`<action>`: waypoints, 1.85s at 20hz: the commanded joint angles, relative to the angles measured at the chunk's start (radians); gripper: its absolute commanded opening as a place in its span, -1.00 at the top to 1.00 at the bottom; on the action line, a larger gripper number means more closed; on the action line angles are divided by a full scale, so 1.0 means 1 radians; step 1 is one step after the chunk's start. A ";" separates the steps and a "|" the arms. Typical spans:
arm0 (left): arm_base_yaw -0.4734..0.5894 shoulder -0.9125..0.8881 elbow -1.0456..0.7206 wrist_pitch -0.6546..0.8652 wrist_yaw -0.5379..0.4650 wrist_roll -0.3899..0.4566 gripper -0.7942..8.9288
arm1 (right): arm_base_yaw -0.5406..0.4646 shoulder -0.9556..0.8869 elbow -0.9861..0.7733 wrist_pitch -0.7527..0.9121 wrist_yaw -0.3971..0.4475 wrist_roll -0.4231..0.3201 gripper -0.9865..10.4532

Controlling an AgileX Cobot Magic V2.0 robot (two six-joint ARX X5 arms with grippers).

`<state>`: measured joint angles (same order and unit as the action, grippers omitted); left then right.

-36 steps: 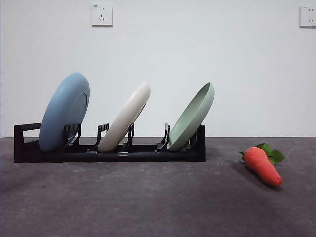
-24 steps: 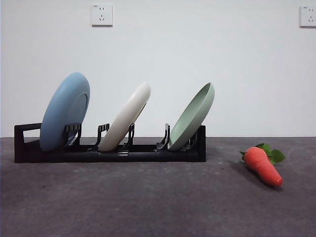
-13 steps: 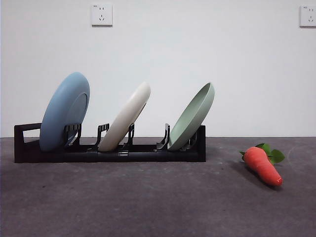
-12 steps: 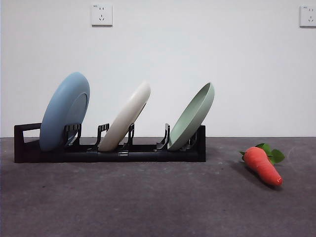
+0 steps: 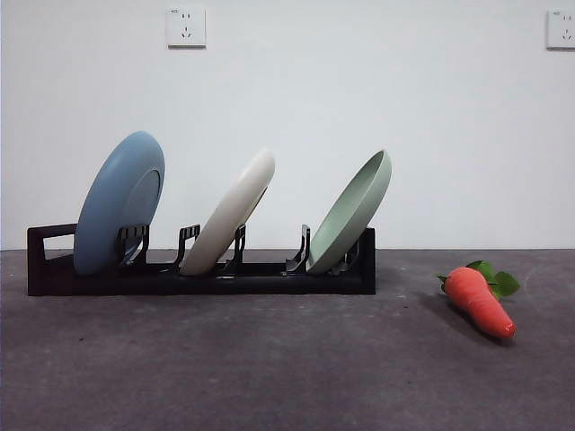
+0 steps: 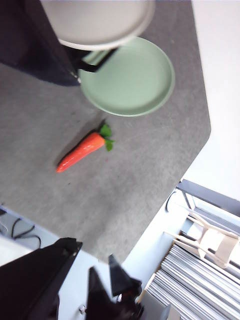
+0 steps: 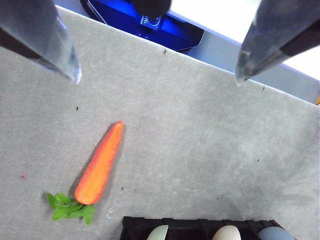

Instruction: Take the green plate from the plate rack,put the plate on the table,take the carrot from the table,put the carrot in the plate

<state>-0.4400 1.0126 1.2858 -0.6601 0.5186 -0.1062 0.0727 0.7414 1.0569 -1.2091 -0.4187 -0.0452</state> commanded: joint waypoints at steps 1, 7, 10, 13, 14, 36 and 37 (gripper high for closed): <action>-0.129 0.135 0.050 0.065 -0.123 0.003 -0.52 | 0.002 0.000 0.001 0.004 0.002 0.003 -0.33; -0.267 0.486 0.155 0.359 -0.372 0.054 -0.52 | 0.002 0.000 0.001 -0.002 0.003 0.003 -0.32; -0.285 0.622 0.163 0.498 -0.401 0.058 -0.52 | 0.002 0.000 0.001 -0.004 0.003 0.003 -0.32; -0.294 0.740 0.163 0.614 -0.465 0.059 -0.52 | 0.002 0.000 0.001 -0.004 0.003 0.003 -0.32; -0.294 0.772 0.163 0.646 -0.466 0.058 -0.52 | 0.002 0.000 0.001 -0.004 0.003 0.003 -0.32; -0.298 0.985 0.163 0.801 -0.458 0.058 0.54 | 0.002 0.000 0.001 -0.004 0.002 0.011 -0.32; -0.298 0.985 0.163 0.798 -0.456 0.057 0.57 | 0.002 0.000 0.001 -0.004 0.002 0.011 -0.32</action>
<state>-0.7345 1.9869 1.4475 0.1356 0.0601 -0.0601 0.0727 0.7422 1.0569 -1.2140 -0.4168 -0.0410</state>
